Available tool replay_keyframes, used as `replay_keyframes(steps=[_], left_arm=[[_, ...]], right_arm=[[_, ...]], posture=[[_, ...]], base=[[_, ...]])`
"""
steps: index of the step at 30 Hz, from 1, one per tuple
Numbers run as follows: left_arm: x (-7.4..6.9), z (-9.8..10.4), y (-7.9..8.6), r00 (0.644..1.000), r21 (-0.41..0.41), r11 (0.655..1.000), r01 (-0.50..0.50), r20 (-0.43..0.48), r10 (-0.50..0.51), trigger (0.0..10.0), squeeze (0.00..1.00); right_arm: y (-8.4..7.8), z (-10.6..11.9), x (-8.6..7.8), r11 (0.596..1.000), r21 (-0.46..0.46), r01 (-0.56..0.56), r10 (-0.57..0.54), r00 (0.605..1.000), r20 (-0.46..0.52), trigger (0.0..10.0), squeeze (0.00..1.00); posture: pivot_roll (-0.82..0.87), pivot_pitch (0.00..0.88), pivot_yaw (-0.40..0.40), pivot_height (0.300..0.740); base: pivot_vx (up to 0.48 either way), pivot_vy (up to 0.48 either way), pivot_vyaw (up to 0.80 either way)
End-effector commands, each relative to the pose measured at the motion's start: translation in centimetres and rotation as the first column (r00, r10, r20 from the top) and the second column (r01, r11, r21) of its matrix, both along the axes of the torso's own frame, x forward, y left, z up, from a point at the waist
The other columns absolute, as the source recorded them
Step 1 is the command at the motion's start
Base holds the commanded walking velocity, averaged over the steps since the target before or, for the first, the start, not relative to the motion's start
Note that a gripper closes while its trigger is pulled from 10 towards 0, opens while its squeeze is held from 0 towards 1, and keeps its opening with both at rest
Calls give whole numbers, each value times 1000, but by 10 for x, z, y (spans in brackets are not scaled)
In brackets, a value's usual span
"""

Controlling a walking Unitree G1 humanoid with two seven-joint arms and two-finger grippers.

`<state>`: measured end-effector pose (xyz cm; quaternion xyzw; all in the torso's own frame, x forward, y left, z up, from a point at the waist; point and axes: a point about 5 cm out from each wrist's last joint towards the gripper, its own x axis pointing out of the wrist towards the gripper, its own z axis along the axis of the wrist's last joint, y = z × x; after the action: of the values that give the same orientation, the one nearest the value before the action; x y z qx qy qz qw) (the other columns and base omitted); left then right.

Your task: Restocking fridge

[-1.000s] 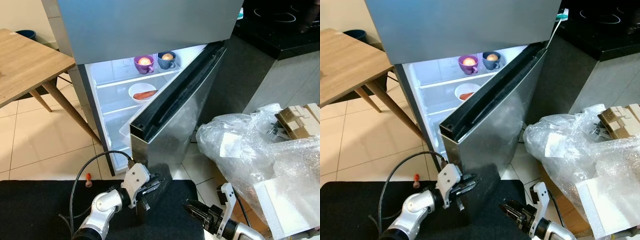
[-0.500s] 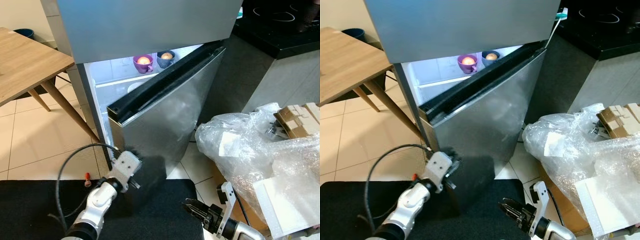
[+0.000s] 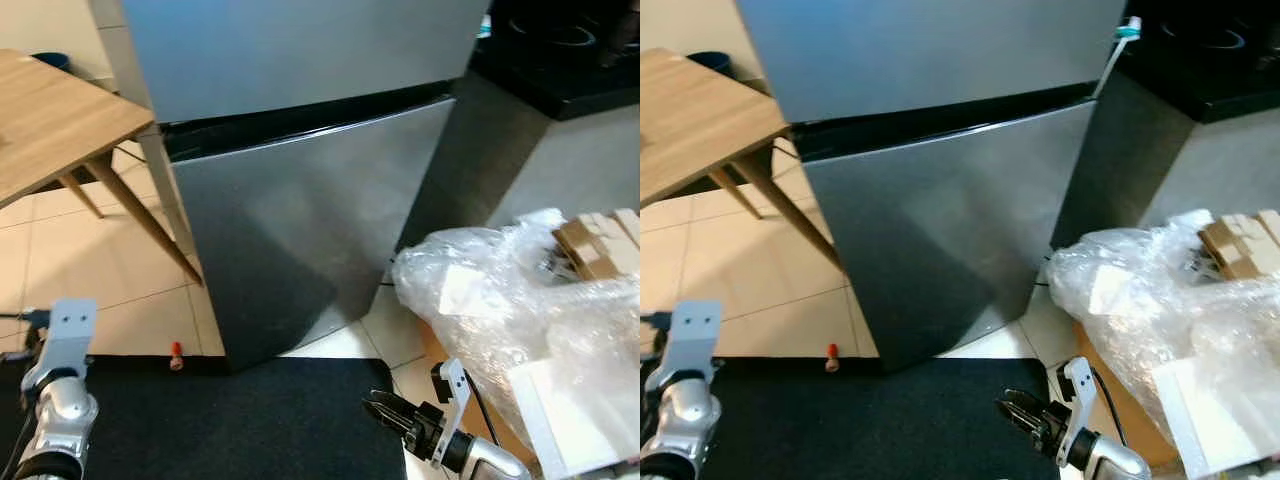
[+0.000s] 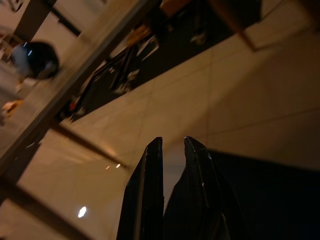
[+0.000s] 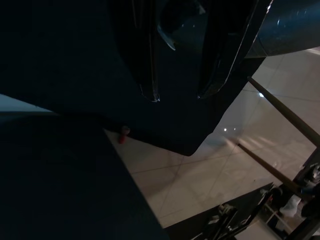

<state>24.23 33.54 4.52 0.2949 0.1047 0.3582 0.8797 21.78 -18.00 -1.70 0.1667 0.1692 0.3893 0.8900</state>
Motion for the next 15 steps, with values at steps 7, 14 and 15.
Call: replay_keyframes(steps=[7,14,15], left_arm=[[2,-13,-20,999,27,999,28,-46,-27,10000,0],[-11,-67,-63,953,-409,906,107,-218,-211,10000,0],[-21,-83,-78,943,-528,846,78,-237,-235,10000,0]], right_arm=[[-1,-4,-4,1000,-26,10,-10,1000,-13,10000,0],[-25,-22,8,866,-397,304,-371,923,-103,10000,0],[-30,-25,9,815,-444,373,-465,878,-116,10000,0]], posture=[[-94,124,-45,713],[-79,124,-57,713],[-90,124,-53,713]], base=[[0,0,0],[0,0,0],[0,0,0]])
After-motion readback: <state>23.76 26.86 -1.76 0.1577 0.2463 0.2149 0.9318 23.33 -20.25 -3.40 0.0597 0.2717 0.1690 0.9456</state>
